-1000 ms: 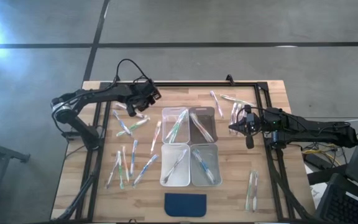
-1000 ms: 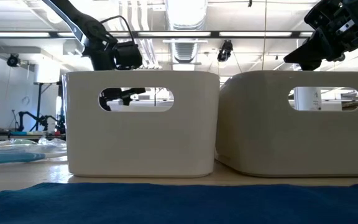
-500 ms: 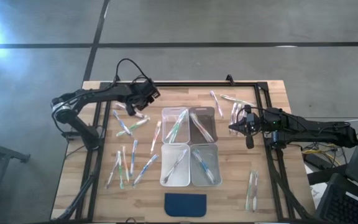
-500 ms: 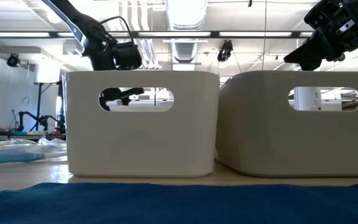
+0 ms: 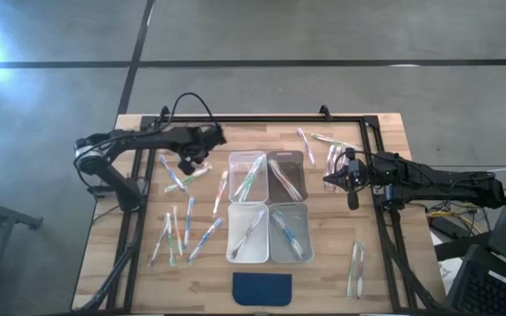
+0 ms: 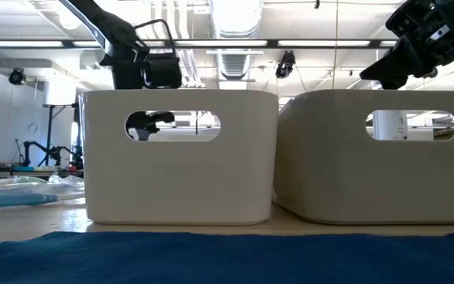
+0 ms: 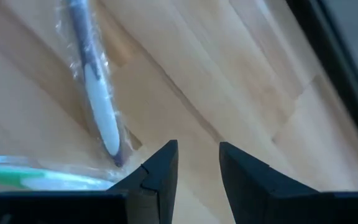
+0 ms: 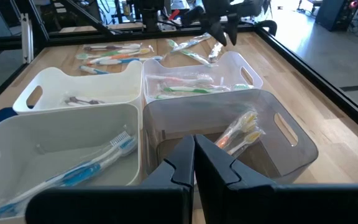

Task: Pick & Place Toothbrushes
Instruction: Put the violet toothbrush into the white bin

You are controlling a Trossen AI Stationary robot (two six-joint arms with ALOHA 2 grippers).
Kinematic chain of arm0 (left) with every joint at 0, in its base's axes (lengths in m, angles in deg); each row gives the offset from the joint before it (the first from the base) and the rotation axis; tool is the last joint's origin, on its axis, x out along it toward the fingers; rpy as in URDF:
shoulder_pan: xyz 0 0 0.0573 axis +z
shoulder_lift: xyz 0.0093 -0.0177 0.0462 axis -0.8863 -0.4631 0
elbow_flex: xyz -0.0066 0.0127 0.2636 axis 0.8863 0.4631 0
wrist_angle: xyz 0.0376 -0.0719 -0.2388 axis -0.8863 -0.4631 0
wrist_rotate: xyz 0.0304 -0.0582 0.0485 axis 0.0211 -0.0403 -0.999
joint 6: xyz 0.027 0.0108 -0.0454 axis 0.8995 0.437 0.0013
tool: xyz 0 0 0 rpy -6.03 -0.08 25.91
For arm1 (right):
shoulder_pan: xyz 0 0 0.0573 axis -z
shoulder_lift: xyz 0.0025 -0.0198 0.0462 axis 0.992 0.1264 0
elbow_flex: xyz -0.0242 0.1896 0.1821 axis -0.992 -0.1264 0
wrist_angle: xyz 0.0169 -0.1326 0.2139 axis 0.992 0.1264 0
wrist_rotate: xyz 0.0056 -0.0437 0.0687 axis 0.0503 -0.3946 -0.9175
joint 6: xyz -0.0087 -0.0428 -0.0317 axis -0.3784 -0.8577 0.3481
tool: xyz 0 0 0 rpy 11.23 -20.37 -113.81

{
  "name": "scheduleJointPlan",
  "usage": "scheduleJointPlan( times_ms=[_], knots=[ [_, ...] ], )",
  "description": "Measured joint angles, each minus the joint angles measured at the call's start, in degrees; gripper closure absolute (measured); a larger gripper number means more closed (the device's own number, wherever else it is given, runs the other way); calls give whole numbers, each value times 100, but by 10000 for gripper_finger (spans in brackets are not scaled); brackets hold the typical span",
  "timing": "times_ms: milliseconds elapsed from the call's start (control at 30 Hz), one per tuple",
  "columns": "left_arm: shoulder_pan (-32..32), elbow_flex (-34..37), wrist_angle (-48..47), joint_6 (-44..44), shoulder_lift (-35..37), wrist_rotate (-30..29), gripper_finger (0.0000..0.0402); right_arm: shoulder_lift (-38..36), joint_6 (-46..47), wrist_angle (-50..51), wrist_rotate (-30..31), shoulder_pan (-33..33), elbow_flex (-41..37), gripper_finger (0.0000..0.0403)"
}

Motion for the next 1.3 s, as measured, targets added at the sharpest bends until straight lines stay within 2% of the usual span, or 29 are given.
scheduleJointPlan(
  times_ms=[100,233,367,600,767,1300],
  knots=[
    [-82,0,-43,-549,4,-174,280,2,2,-1,0,-2,0,394],
    [-26,-13,140,-599,12,-164,280,1,4,-1,0,0,0,394],
    [84,-8,129,-708,39,139,280,1,7,-1,-1,0,0,394],
    [210,0,-474,-1760,4,468,280,2,0,-2,0,-2,0,394],
    [432,0,-599,-1798,-15,533,280,2,4,-2,-2,-1,0,394],
    [701,1,-1371,-1726,-96,1336,280,1,1,-2,0,-1,0,394]
  ],
)
